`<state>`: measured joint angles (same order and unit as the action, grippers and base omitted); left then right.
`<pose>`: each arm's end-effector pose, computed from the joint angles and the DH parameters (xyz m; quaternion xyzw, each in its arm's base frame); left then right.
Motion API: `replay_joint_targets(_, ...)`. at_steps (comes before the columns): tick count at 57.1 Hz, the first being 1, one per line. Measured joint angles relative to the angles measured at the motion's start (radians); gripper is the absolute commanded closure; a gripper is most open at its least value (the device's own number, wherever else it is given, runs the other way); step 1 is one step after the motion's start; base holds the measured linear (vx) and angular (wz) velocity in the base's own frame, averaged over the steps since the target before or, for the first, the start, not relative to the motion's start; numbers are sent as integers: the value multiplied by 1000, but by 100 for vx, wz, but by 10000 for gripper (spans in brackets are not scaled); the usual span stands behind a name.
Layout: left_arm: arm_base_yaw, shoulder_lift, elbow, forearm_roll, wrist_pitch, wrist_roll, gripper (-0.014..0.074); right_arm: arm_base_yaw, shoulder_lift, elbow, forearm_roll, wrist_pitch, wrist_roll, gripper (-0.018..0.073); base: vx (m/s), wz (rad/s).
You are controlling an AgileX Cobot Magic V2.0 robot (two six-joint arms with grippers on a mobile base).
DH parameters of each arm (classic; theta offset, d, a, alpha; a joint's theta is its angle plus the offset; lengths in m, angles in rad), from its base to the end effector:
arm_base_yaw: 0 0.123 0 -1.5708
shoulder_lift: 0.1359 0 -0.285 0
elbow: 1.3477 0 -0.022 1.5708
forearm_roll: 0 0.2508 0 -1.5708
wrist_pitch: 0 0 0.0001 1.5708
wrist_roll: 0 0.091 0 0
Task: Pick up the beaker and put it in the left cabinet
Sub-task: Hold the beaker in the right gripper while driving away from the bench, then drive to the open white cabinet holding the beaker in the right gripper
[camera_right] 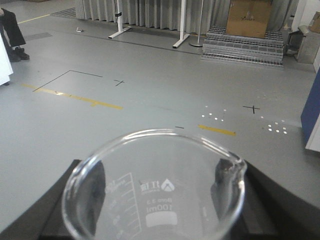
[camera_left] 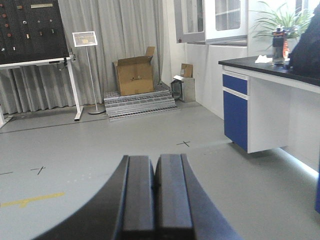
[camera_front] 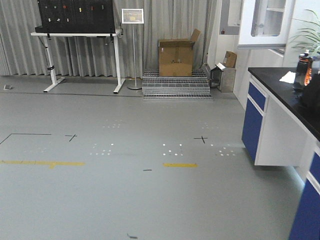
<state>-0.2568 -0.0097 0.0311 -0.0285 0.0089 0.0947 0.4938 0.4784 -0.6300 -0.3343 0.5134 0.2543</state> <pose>0.0551 -0.0145 0.2024 0.1105 0.6778 -0.0693 0.7236 0.0885 0.0309 0.3456 -0.1597 0.7726 0.0754 0.6099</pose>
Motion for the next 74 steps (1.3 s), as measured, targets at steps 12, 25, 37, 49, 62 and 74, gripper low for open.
replay_joint_targets(12, 0, 0, 0, 0, 0, 0, 595, 0, 0, 0, 0, 0, 0, 564, 74, 4)
replay_joint_targets(25, 0, 0, 0, 0, 0, 0, 595, 0, 0, 0, 0, 0, 0, 564, 76, 2)
replay_joint_targets(37, 0, 0, 0, 0, 0, 0, 595, 0, 0, 0, 0, 0, 0, 564, 77, -2)
replay_joint_targets(49, 0, 0, 0, 0, 0, 0, 595, 0, 0, 0, -1, 0, 0, 564, 75, -4)
replay_joint_targets(62, 0, 0, 0, 0, 0, 0, 595, 0, 0, 0, -1, 0, 0, 564, 73, -3)
replay_joint_targets(74, 0, 0, 0, 0, 0, 0, 595, 0, 0, 0, 0, 1, 0, 564, 72, 3)
